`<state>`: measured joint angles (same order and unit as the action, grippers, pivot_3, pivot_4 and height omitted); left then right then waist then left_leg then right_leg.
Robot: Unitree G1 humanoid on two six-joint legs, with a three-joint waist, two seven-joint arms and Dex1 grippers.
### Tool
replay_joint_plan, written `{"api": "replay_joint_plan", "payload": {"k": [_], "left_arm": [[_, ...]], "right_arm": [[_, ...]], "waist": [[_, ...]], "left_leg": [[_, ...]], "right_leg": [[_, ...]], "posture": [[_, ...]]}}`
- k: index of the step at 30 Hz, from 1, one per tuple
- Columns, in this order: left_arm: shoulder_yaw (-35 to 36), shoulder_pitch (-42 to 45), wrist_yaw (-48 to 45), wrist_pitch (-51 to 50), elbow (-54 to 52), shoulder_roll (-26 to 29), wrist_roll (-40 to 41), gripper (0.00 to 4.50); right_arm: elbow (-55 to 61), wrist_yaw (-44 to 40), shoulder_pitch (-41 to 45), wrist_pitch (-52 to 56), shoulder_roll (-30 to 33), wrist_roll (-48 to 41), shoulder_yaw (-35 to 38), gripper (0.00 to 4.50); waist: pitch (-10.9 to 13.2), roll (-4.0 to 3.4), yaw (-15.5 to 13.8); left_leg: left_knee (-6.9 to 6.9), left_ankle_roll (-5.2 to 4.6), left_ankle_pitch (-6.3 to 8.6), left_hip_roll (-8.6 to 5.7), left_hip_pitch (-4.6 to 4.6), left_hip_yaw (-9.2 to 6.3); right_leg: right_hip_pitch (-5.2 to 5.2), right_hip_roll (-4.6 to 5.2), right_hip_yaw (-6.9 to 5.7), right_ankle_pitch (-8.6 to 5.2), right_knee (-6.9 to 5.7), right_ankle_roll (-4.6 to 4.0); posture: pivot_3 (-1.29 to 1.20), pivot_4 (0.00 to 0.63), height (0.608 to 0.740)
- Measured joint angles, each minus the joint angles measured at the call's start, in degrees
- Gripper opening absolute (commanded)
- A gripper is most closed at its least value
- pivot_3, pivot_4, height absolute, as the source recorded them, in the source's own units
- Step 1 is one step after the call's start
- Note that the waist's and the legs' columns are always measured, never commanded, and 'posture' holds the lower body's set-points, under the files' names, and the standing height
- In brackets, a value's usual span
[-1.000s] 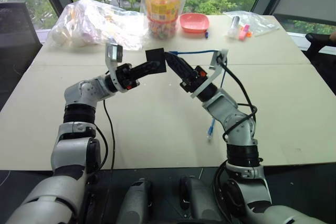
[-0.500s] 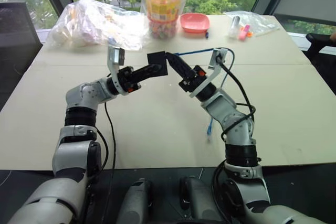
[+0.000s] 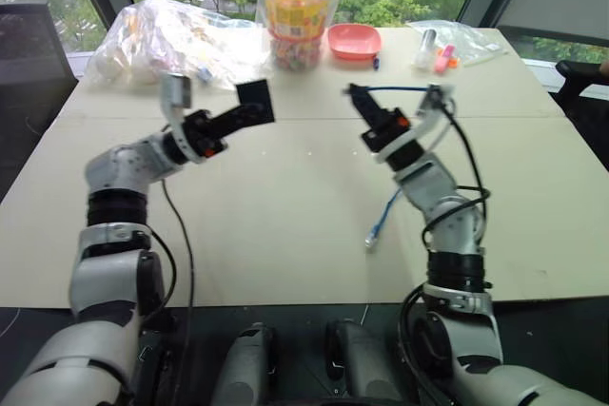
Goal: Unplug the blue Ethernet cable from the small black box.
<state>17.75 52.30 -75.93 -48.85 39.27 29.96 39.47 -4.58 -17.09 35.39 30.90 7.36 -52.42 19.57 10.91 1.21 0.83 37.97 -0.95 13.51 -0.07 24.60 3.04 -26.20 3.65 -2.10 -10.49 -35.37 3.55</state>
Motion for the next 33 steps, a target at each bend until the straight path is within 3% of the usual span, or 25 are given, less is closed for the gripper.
{"api": "replay_joint_plan", "payload": {"k": [5, 9, 13, 14, 17, 20, 22, 26, 31, 32, 33], "left_arm": [[-2.02, -0.22, 4.8, 6.77, -1.31, -3.75, -3.61, 0.5], [-6.21, -1.56, 11.63, 15.04, -4.23, -10.76, -8.31, 0.5], [-7.79, -3.44, 17.04, 20.34, -9.54, -14.52, -10.49, 0.5], [-9.06, -4.23, 18.02, 21.91, -11.52, -15.3, -11.7, 0.5], [-12.55, -6.58, 20.11, 25.98, -14.37, -17.05, -14.87, 0.5], [-15.02, -8.65, 22.57, 30.87, -15.85, -19.13, -17.74, 0.5], [-16.73, -8.96, 24.75, 34.88, -15.52, -20.57, -20.26, 0.5], [-19.14, -6.59, 30.97, 45.29, -7.37, -23.79, -26.63, 0.5], [-20.62, -1.78, 34.92, 56.91, 8.02, -26.12, -32.33, 0.5], [-21.04, -0.66, 35.64, 59.2, 12.18, -26.91, -33.54, 1.3], [-21.14, -0.38, 36.05, 59.97, 13.66, -27.19, -33.96, 1.55]], "right_arm": [[-9.27, -0.87, 7.33, -0.72, 7.17, 6.03, -0.88, 0.02], [-28.49, -1.21, 18.24, -4.0, 16.77, 16.52, -3.52, 0.02], [-46.47, -2.65, 23.11, -6.54, 22.29, 26.08, -6.73, 0.02], [-50.28, -3.38, 23.32, -6.91, 22.94, 28.52, -8.05, 0.83], [-57.07, -5.14, 23.31, -8.22, 22.99, 32.28, -9.47, 2.05], [-59.75, -6.27, 23.68, -9.89, 23.14, 34.12, -9.35, 3.64], [-58.58, -9.89, 23.73, -8.17, 23.3, 34.3, -9.71, 4.48], [-36.23, -18.14, 15.6, 2.85, 22.53, 32.33, -13.08, 4.48], [-10.17, -15.48, 0.94, 14.29, 17.59, 26.59, -12.71, 4.48], [-6.61, -13.79, -1.09, 15.31, 16.16, 25.81, -11.71, 4.5], [-5.46, -13.09, -1.59, 15.64, 15.65, 25.34, -11.43, 4.5]], "waist": [[0.02, -0.04, -0.24], [0.02, -0.03, -0.26], [0.02, -0.03, 0.03], [0.02, -0.03, 0.11], [0.05, -0.08, 0.21], [0.05, -0.08, 0.11], [0.05, -0.08, -0.03], [0.04, -0.09, -0.24], [0.03, -0.09, -1.03], [0.03, -0.09, -1.27], [0.03, -0.09, -1.27]], "left_leg": [[0.03, -0.01, 0.0, -0.05, 0.0, 0.03], [0.02, -0.18, 0.07, -0.11, 0.05, 0.14], [-0.05, -0.46, 0.24, -0.07, 0.08, 0.29], [-0.09, -0.51, 0.27, -0.07, 0.08, 0.34], [-0.13, -0.54, 0.29, -0.04, 0.07, 0.48], [-0.09, -0.54, 0.28, -0.04, 0.07, 0.52], [0.02, -0.54, 0.28, -0.04, 0.07, 0.54], [0.17, -0.54, 0.28, -0.04, 0.04, 0.52], [0.16, -0.55, 0.29, -0.07, 0.12, 0.53], [0.17, -0.55, 0.29, -0.08, 0.13, 0.56], [0.18, -0.55, 0.29, -0.08, 0.13, 0.56]], "right_leg": [[0.08, 0.07, 0.01, 0.0, 0.04, -0.01], [0.09, 0.14, 0.04, 0.0, 0.22, -0.01], [0.0, 0.1, 0.11, 0.13, 0.25, 0.22], [-0.04, 0.1, 0.14, 0.13, 0.24, 0.23], [-0.15, 0.03, 0.22, 0.14, 0.21, 0.25], [-0.14, -0.02, 0.23, 0.16, 0.2, 0.28], [-0.08, -0.04, 0.24, 0.17, 0.23, 0.3], [0.02, -0.01, 0.28, 0.24, 0.23, 0.43], [-0.07, 0.03, 0.23, 0.27, 0.25, 0.52], [-0.09, 0.05, 0.22, 0.28, 0.25, 0.54], [-0.1, 0.04, 0.22, 0.29, 0.26, 0.55]], "posture": [[0.0, 0.15, 0.74], [0.0, 0.15, 0.74], [0.0, 0.15, 0.74], [0.0, 0.15, 0.74], [0.0, 0.15, 0.74], [0.0, 0.15, 0.74], [0.0, 0.15, 0.74], [0.0, 0.15, 0.74], [0.0, 0.15, 0.74], [0.0, 0.15, 0.74], [0.0, 0.15, 0.74]]}}
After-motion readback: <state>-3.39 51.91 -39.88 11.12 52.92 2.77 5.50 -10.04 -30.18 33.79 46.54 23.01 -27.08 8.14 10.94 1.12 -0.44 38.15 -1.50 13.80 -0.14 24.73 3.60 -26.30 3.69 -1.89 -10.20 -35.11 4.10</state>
